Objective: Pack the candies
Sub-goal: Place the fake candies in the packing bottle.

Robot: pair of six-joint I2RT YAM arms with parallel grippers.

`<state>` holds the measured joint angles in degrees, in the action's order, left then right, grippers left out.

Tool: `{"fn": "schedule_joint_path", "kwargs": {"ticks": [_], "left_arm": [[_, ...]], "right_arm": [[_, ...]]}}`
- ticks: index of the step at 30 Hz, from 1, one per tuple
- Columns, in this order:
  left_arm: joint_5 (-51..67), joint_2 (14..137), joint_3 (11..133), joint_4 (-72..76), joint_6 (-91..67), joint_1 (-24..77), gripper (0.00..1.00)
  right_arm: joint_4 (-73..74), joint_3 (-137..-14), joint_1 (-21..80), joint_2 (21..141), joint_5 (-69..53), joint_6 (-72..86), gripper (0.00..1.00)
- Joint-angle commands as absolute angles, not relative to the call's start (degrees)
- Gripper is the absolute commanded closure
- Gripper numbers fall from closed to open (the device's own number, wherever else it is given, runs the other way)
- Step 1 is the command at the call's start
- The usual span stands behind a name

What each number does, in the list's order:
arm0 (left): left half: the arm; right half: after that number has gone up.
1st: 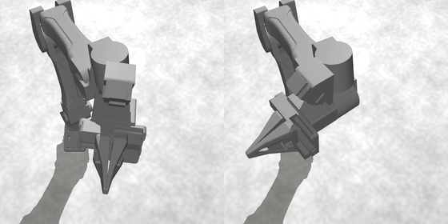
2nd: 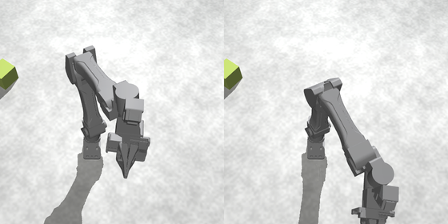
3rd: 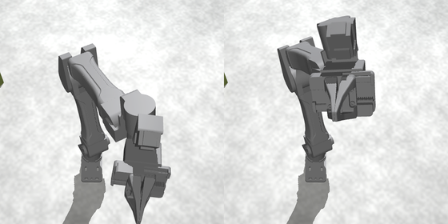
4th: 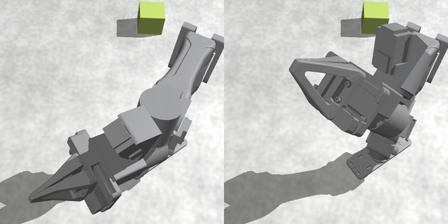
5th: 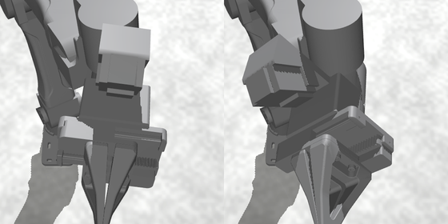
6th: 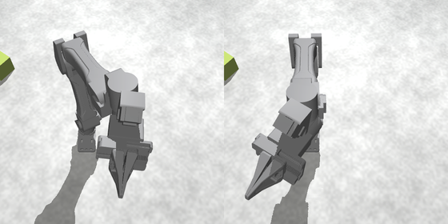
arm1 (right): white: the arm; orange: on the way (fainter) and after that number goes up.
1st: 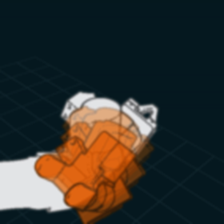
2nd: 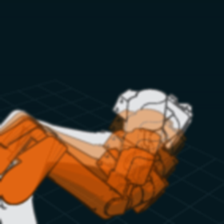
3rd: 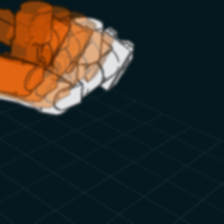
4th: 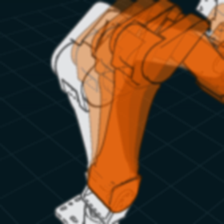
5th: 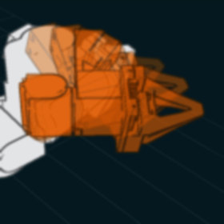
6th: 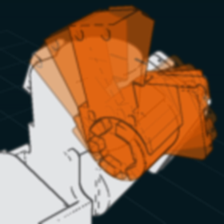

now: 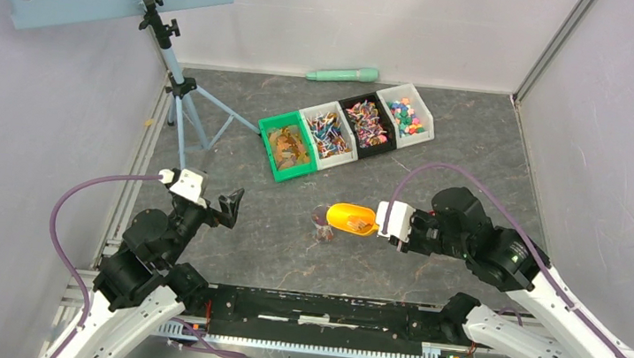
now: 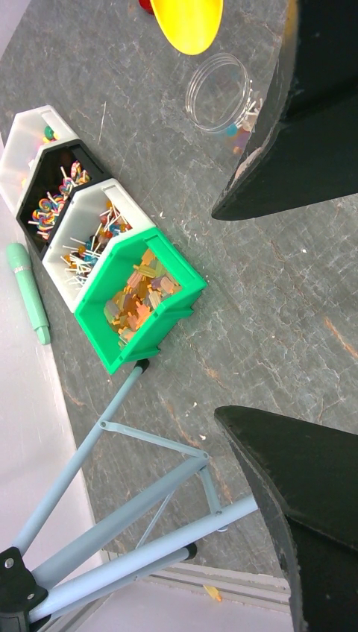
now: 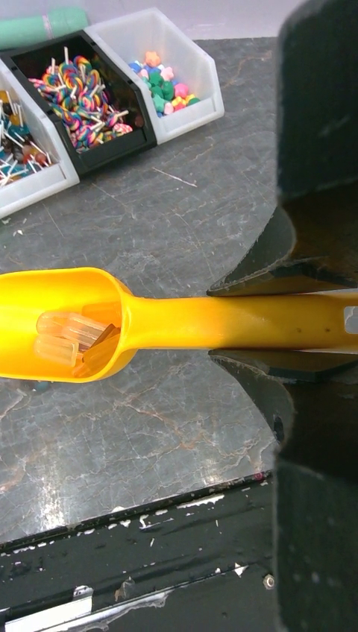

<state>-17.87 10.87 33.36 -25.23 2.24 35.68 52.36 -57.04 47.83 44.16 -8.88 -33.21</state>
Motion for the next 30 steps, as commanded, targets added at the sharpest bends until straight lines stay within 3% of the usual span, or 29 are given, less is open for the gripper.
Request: {"fn": "schedule_joint_path", "kwargs": {"ticks": [1,30], "left_arm": [[-17.4,11.0,33.5,-23.4,4.9,35.3,0.0],[-17.0,9.1,33.5,-23.3,4.8,35.3,0.0]], "right_arm": [[53.1,-60.2,47.7,45.1,-7.8,-31.7,1.0],[59.5,-68.4,48.3,55.6,-6.0,-27.1,1.0]]}}
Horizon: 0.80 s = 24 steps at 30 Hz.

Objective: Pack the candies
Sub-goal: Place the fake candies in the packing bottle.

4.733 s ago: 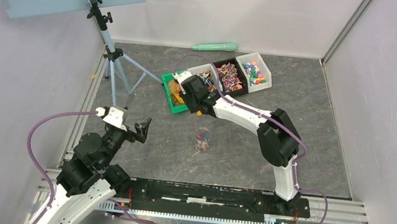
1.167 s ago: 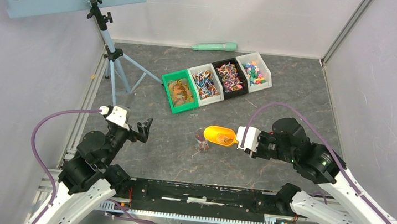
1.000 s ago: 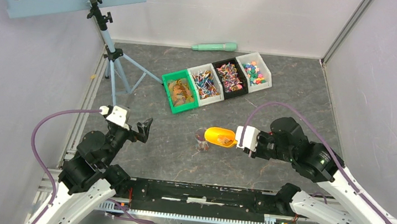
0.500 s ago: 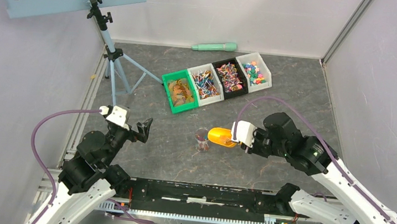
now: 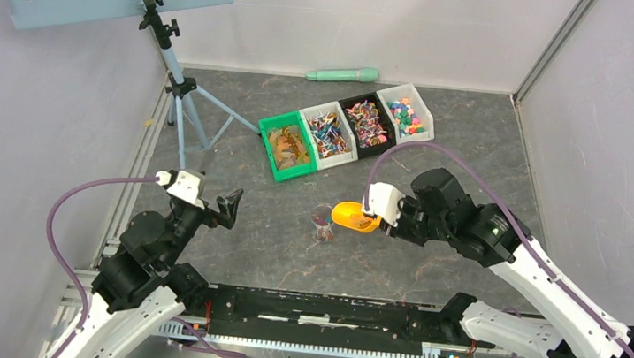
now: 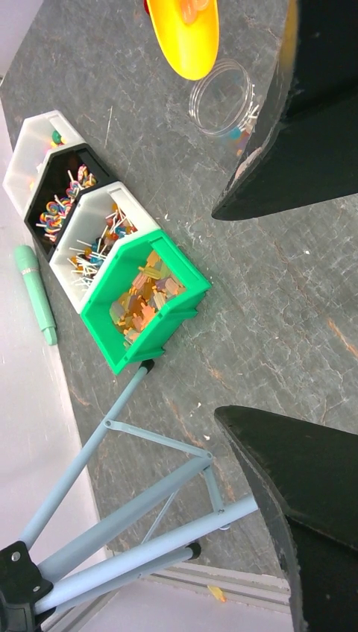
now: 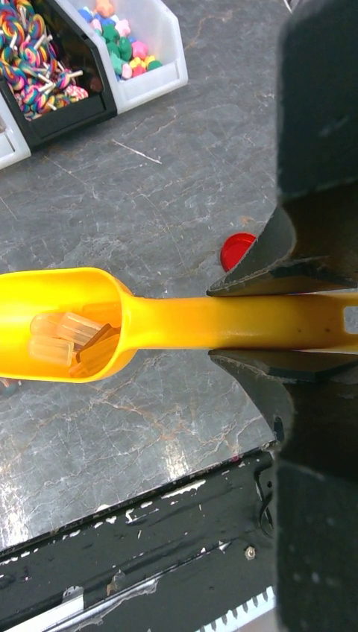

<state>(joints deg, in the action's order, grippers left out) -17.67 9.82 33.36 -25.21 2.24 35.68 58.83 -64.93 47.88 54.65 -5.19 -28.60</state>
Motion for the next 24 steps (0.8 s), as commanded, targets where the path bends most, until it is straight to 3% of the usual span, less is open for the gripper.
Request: {"fn": "schedule_joint_path", "kwargs": {"ticks": [1,24], "left_arm": [[-17.1,9.0,33.4,-23.4,4.8,35.3,0.0],[-17.1,7.5,33.3,-23.4,4.9,35.3,0.0]], "right_arm": [[59.8,-68.7,48.5,55.9,-5.8,-26.9,1.0],[66.2,-76.4,53.8,64.4,1.4,-20.3,1.0]]}}
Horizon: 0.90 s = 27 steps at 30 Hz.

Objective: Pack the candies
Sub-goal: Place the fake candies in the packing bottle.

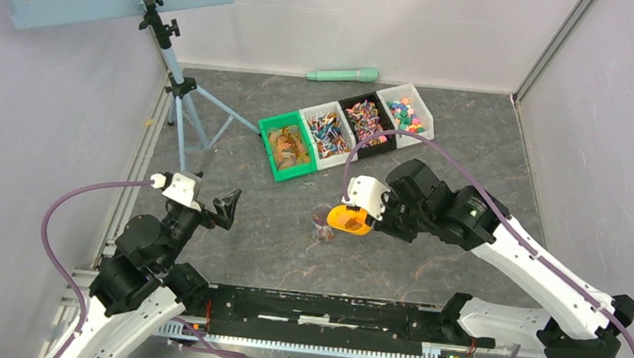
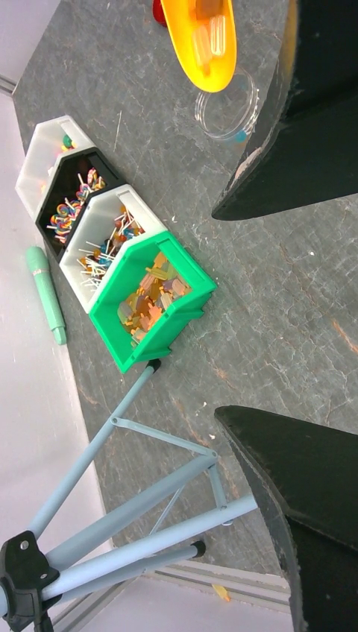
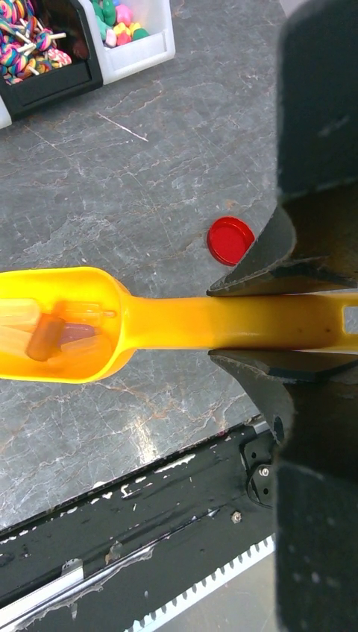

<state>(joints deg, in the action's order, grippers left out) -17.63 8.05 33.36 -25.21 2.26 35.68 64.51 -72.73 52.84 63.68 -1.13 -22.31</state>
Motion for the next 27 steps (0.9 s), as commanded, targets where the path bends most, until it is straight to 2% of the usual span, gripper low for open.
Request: {"fn": "schedule_joint_path", "kwargs": {"ticks": [1,27], "left_arm": [[-17.1,7.5,33.3,-23.4,5.0,35.4,0.0],[-17.2,6.7,33.2,-23.4,4.9,35.3,0.0]], "right_arm": [[66.4,-76.9,54.0,64.8,1.7,-20.2,1.0],[67.9,-81.0,56.6,67.1,3.1,-18.2,1.0]]}}
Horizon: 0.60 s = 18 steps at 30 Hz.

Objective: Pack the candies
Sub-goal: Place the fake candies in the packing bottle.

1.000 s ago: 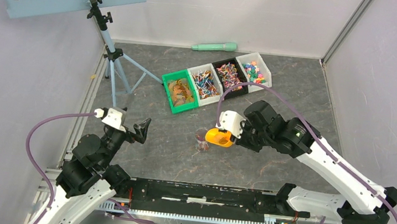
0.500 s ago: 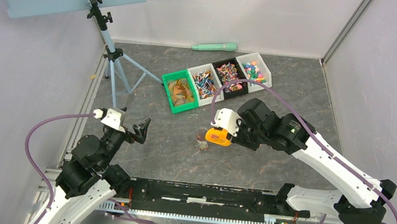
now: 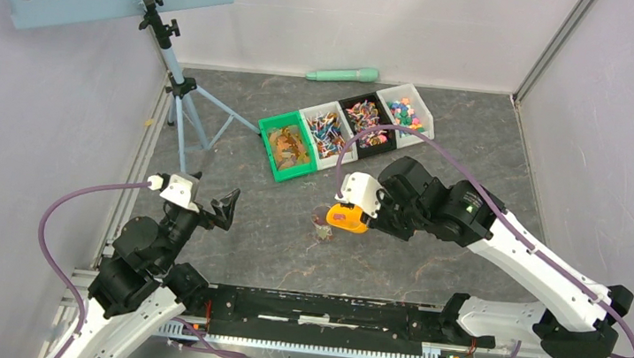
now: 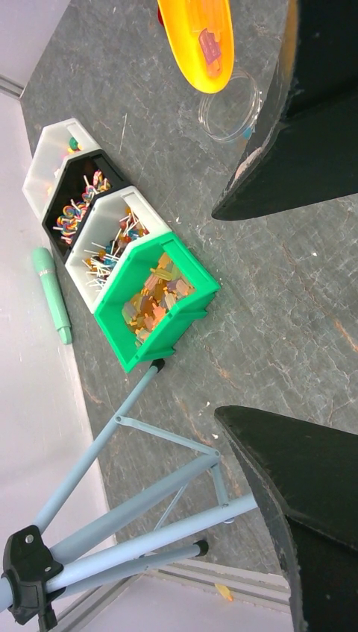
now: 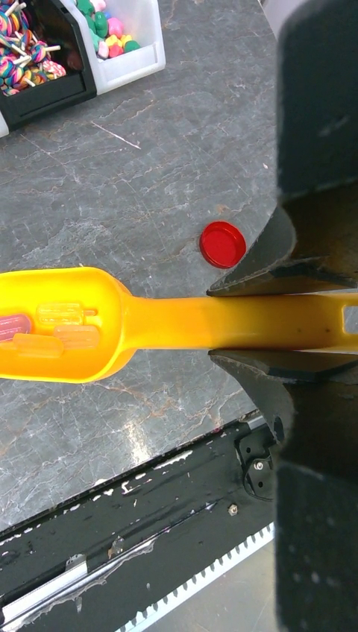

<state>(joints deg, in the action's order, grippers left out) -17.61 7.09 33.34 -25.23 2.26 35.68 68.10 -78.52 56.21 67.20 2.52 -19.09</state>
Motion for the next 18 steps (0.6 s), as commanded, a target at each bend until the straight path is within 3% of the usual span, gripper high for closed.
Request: {"fn": "schedule_joint_path", "kwargs": {"ticks": [1,18], "left_arm": [[-17.1,6.7,33.2,-23.5,5.0,35.4,0.0],[-17.2,6.2,33.1,-23.4,5.0,35.3,0.0]], "right_arm": [[67.8,-80.9,56.6,67.1,3.1,-18.2,1.0],[68.3,-82.4,57.2,69.1,3.1,-17.9,1.0]]}}
